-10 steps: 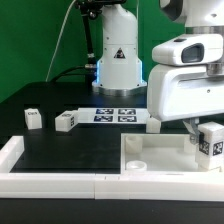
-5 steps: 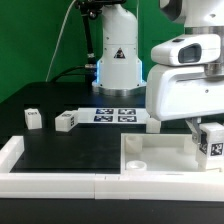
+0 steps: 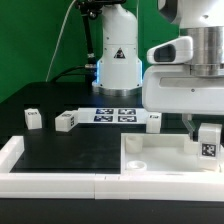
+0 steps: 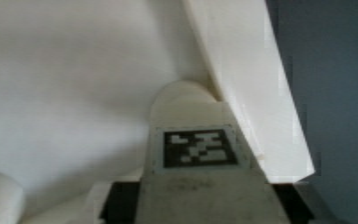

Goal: Assemble one leg

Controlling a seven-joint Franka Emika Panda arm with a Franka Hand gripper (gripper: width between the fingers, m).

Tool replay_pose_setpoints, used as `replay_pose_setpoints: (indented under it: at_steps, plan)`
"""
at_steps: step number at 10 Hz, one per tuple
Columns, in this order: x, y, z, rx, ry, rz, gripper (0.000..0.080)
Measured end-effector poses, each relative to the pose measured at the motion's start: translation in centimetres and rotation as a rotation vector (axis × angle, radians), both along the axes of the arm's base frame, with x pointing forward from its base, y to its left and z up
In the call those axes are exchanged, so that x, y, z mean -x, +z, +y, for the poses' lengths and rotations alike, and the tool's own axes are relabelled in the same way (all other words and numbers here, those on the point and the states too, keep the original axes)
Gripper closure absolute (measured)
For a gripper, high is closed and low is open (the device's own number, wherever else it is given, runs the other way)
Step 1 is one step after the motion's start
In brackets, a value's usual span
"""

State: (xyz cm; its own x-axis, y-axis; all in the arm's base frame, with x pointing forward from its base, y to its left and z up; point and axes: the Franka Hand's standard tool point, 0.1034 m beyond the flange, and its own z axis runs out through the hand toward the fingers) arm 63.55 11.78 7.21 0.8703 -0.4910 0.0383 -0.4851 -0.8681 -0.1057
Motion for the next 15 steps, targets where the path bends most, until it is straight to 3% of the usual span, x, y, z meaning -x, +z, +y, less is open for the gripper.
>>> replay_pose_setpoints:
  at_steps: [4, 6, 7, 8, 9, 10, 15]
  plan:
    - [0.05, -0.04, -0.1, -0.043, -0.419, 0.032, 0.0509]
    - [0.05, -0.06, -0.12, -0.039, -0.37, 0.028, 0.0509]
    - [0.05, -0.06, -0.09, -0.039, -0.368, 0.028, 0.0336]
    - [-0.05, 0.03, -0.06, -0.037, -0.338, 0.024, 0.0217]
    - [-0.09, 0.07, -0.06, -0.022, -0.212, 0.014, 0.0217]
    - [-0.09, 0.07, -0.02, -0.015, -0.128, 0.007, 0.0162]
    - [-0.37, 0.32, 0.14, 0.094, 0.537, -0.038, 0.0151]
